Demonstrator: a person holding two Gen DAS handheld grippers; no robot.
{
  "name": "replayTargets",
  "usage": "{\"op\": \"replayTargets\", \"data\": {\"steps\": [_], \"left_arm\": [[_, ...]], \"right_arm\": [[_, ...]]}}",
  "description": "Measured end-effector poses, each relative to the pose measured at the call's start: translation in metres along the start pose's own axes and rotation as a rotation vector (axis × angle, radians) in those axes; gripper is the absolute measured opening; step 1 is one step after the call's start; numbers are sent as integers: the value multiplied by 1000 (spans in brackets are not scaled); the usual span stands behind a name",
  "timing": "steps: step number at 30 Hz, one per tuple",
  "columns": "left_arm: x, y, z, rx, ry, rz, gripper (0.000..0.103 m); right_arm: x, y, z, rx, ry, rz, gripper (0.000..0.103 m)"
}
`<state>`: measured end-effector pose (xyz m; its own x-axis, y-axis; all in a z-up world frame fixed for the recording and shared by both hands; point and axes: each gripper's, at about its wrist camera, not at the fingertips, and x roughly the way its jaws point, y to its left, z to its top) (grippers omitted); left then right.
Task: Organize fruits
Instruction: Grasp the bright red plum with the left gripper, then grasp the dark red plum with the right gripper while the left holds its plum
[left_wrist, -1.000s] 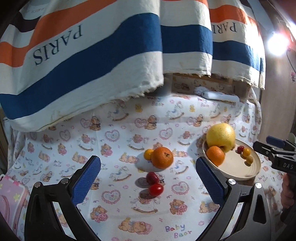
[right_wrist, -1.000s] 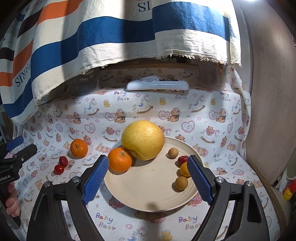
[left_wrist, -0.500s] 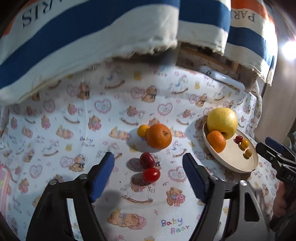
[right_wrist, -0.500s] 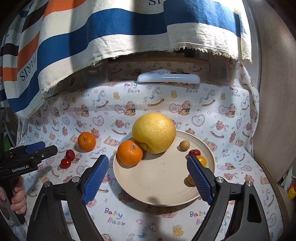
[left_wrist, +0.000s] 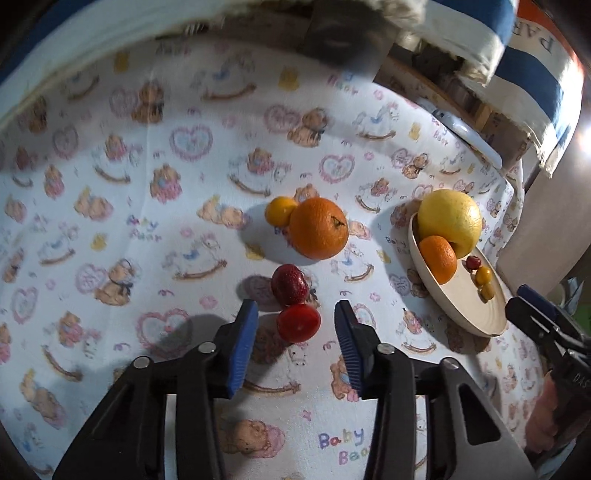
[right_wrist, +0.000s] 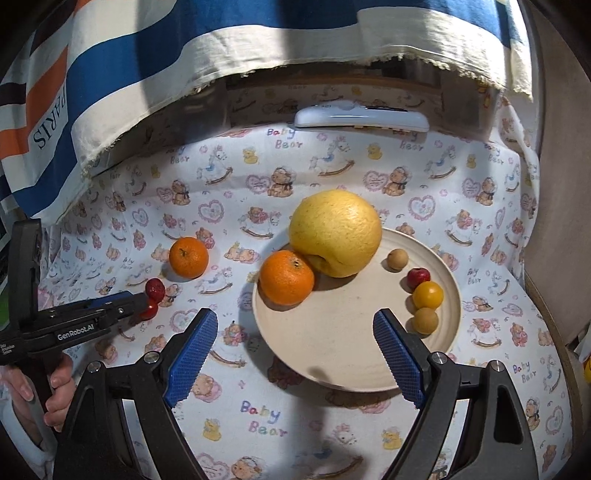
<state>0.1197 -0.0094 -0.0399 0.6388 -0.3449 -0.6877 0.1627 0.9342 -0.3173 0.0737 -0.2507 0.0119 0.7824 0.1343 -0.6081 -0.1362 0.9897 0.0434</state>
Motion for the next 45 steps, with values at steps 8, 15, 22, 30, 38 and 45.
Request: {"op": "replayTargets", "data": {"steps": [8, 15, 22, 30, 38, 45], "left_arm": [[3, 4, -3, -20, 29, -14, 38], [7, -4, -4, 27, 29, -10, 23], [-8, 2, -3, 33, -36, 48, 22], [-26, 17, 7, 48, -69, 295, 22], [-15, 32, 7, 3, 25, 282, 23], [-8, 32, 3, 7, 44, 300, 23]], "right_arm": [[4, 19, 16, -26, -13, -26, 88], [6, 38, 27, -43, -22, -31, 88], [8, 46, 27, -38, -17, -27, 88], [13, 52, 26, -32, -7, -25, 88], [15, 57, 25, -38, 2, -25, 88], [19, 56, 22, -29, 16, -26, 88]]}}
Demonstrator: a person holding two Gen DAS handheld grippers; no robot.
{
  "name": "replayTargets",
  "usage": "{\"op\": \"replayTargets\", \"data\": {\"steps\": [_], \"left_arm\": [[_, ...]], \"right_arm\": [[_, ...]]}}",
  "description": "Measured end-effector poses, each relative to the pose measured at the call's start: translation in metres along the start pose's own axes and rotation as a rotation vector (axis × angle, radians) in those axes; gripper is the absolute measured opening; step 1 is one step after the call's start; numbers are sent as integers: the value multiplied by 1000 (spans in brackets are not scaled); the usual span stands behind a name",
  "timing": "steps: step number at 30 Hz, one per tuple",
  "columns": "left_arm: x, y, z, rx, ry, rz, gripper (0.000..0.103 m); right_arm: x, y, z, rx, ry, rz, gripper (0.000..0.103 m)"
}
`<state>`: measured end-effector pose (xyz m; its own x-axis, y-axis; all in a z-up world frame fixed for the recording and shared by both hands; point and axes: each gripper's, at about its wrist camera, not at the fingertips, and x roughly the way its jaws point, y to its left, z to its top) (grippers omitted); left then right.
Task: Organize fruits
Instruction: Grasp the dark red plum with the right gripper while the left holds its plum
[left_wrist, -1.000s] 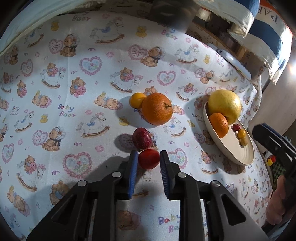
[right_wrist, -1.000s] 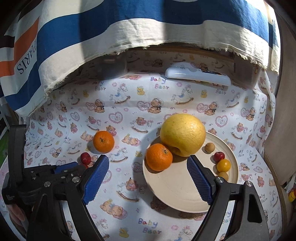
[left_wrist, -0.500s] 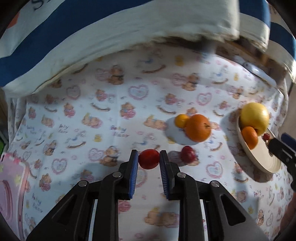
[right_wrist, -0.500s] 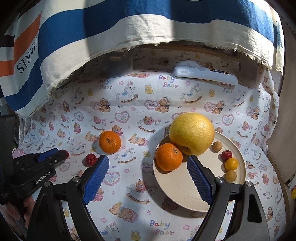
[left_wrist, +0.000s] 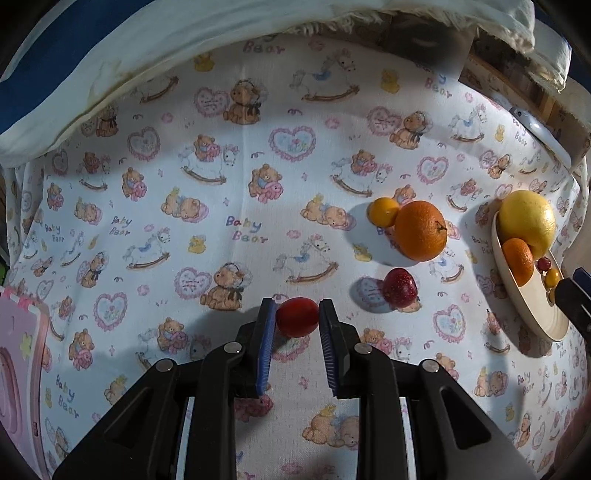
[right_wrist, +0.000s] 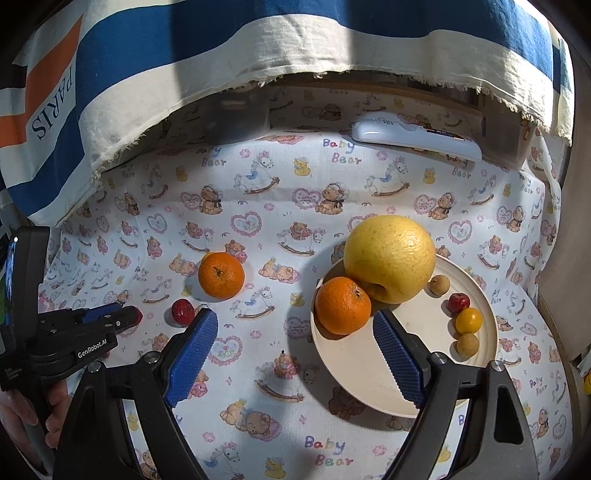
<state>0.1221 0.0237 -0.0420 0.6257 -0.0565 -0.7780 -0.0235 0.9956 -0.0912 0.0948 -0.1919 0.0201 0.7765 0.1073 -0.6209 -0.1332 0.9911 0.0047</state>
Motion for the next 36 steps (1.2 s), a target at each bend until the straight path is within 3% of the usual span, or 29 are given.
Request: {"op": "replayTargets", "data": {"steps": [14, 22, 27, 32, 36], "left_arm": [[16, 0, -1, 7, 4, -40, 23], [-11, 6, 2, 11, -3, -43, 23], [-41, 22, 10, -17, -88, 6, 23], [-45, 39, 16, -67, -120, -16, 23], [-38, 40, 18, -77, -121, 10, 23]], "right_arm": [[6, 5, 1, -4, 12, -5, 88], [8, 15, 2, -13, 21, 2, 88], [14, 23, 3, 4, 55, 50, 87], [29, 41, 6, 2, 106, 119, 70], [45, 59, 9, -7, 145, 172, 65]]}}
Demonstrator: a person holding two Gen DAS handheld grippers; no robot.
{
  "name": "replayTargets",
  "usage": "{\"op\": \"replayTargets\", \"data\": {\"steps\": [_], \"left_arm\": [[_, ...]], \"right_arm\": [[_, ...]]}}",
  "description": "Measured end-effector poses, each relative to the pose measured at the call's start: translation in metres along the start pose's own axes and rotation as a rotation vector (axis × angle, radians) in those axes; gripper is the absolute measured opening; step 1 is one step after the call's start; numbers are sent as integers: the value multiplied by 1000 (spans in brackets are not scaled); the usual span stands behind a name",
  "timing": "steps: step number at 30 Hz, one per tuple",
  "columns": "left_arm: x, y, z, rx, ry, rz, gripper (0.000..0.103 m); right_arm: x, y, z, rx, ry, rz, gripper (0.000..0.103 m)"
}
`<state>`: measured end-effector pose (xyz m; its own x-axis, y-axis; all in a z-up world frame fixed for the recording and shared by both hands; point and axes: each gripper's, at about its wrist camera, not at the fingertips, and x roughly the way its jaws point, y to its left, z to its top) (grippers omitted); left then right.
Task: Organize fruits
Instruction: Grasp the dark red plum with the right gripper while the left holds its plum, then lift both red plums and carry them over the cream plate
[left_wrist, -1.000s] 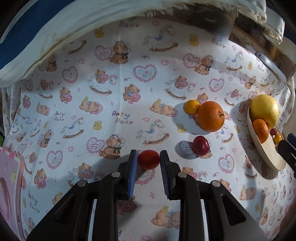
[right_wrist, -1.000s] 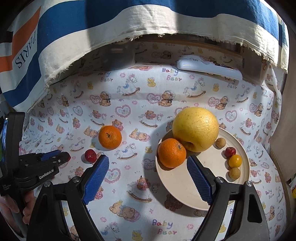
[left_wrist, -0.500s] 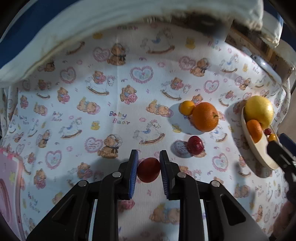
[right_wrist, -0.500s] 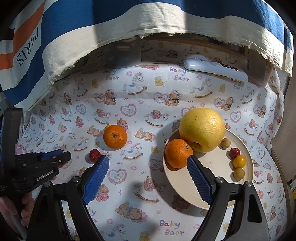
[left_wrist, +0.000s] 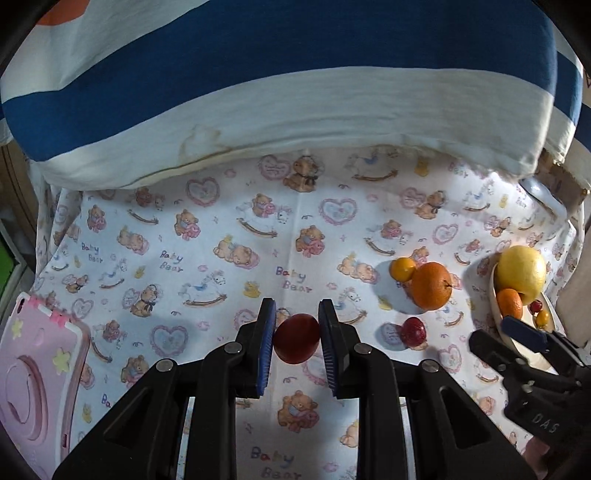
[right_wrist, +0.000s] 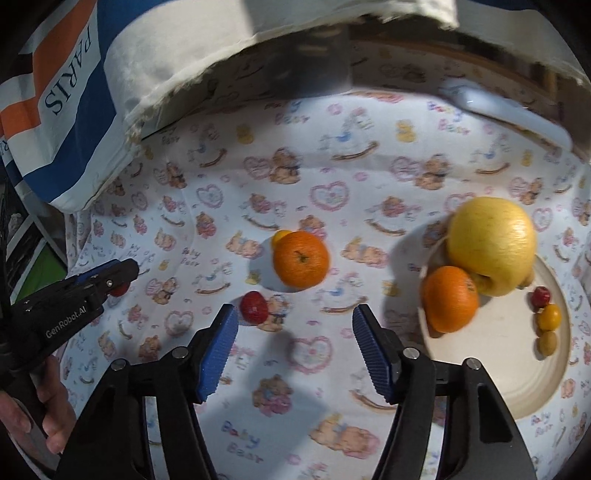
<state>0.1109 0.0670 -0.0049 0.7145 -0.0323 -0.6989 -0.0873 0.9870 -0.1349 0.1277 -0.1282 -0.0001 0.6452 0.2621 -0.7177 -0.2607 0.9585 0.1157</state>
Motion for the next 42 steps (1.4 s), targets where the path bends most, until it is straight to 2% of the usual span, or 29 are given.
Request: {"op": "replayTargets", "data": {"steps": [7, 8, 18, 20, 22, 28, 37, 42], "left_arm": [[6, 3, -1, -18, 28, 11, 23], [7, 4, -1, -21, 32, 12, 23], [5, 3, -1, -18, 29, 13, 23], [3, 1, -1, -10, 21, 9, 23], [2, -1, 0, -5, 12, 7, 23], [-3, -6, 0, 9, -8, 7, 23], [-24, -21, 0, 36, -50, -56, 23], [-48, -41, -6, 120, -127, -22, 23]], "right_arm": [[43, 25, 4, -49, 102, 23, 49], [46, 27, 4, -51, 107, 25, 44], [67, 41, 1, -100, 101, -34, 33], [67, 42, 1, -106, 97, -41, 26], [67, 43, 1, -114, 91, -45, 25], [49, 40, -3, -154, 34, -77, 25], [-1, 18, -26, -158, -69, -114, 25], [-31, 5, -35, -117, -122, -100, 25]]}}
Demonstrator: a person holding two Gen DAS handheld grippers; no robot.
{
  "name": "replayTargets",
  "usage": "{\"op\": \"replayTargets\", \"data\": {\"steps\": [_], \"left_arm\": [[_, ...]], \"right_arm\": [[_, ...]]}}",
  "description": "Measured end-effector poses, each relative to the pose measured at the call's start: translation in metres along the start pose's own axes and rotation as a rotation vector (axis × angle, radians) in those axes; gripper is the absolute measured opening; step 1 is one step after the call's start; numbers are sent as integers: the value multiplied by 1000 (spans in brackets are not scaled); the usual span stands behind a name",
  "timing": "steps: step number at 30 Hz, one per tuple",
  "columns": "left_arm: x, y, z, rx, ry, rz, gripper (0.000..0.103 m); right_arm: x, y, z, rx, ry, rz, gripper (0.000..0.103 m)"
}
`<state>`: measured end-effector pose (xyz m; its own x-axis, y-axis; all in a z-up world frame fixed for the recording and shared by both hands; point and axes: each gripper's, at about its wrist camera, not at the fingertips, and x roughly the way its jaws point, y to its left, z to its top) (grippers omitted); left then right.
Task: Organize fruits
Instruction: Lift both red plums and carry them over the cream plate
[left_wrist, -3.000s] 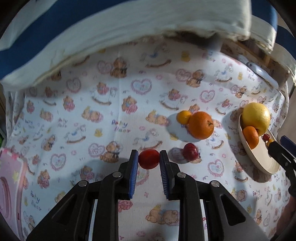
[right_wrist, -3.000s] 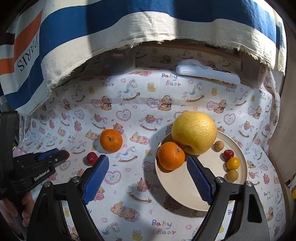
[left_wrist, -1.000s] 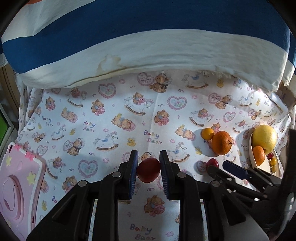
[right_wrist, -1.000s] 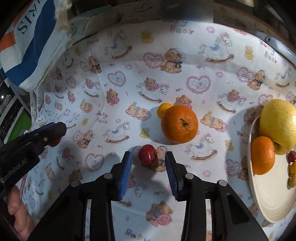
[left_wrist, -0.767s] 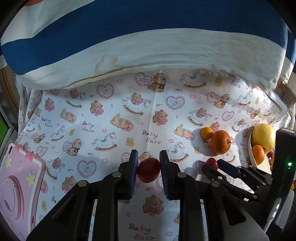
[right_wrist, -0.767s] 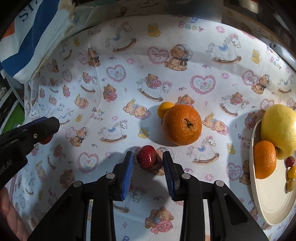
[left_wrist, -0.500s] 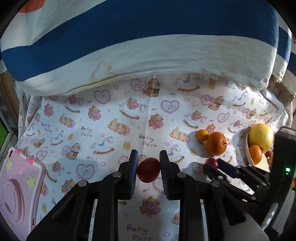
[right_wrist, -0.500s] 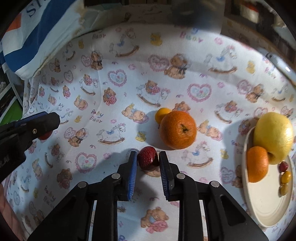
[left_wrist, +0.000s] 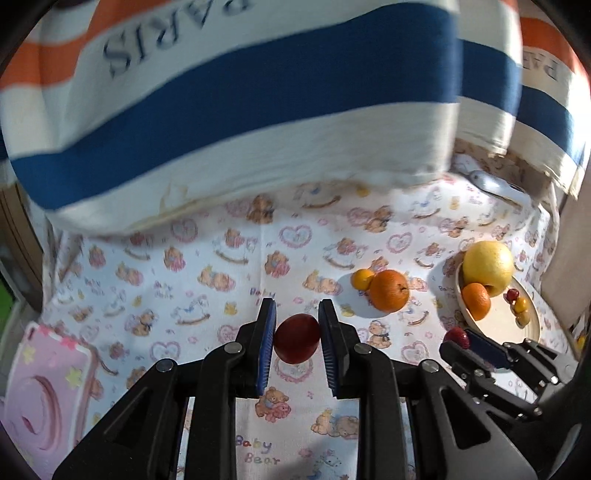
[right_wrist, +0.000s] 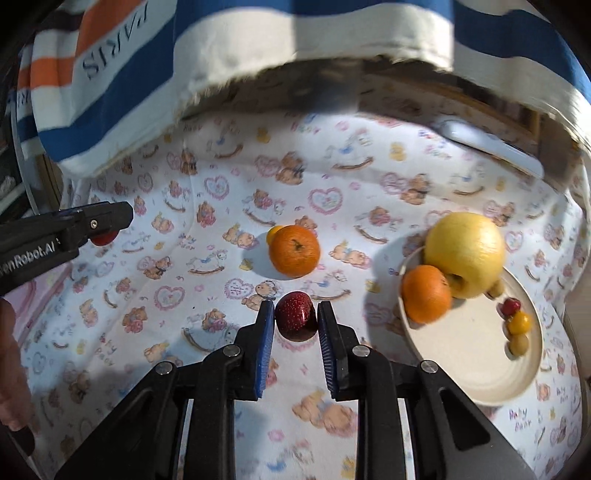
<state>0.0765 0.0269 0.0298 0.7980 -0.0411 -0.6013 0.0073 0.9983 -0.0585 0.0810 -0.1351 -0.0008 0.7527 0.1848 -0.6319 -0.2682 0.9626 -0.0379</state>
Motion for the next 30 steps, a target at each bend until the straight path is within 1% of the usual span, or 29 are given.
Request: {"op": "replayTargets", "data": {"steps": [2, 5, 10, 12, 16, 21, 24, 27, 30], "left_arm": [[-7, -8, -1, 36, -22, 23, 23], [-13, -17, -3, 56, -34, 5, 23], [-20, -34, -8, 99, -44, -11, 23], [-23, -41, -10, 110, -40, -26, 23], [-22, -53, -16, 133, -8, -54, 23], [-23, -66, -23, 161, -7, -68, 23], [-22, -70, -25, 165, -11, -81, 23], [-20, -73, -28, 162, -11, -112, 23], [-17, -78, -31, 176, -16, -113, 23]], "right_arm": [[-11, -7, -2, 11, -17, 6, 25], [-19, -13, -5, 16, -35, -1, 25], [-28, -32, -12, 40, -42, -10, 25], [-29, -38, -14, 49, -41, -13, 25], [-35, -50, -18, 61, -44, -22, 25], [-50, -62, -21, 47, -75, -44, 25], [-60, -74, -22, 60, -94, -47, 25], [-66, -89, -24, 86, -117, -53, 25], [-68, -107, -25, 149, -159, -94, 25]]}}
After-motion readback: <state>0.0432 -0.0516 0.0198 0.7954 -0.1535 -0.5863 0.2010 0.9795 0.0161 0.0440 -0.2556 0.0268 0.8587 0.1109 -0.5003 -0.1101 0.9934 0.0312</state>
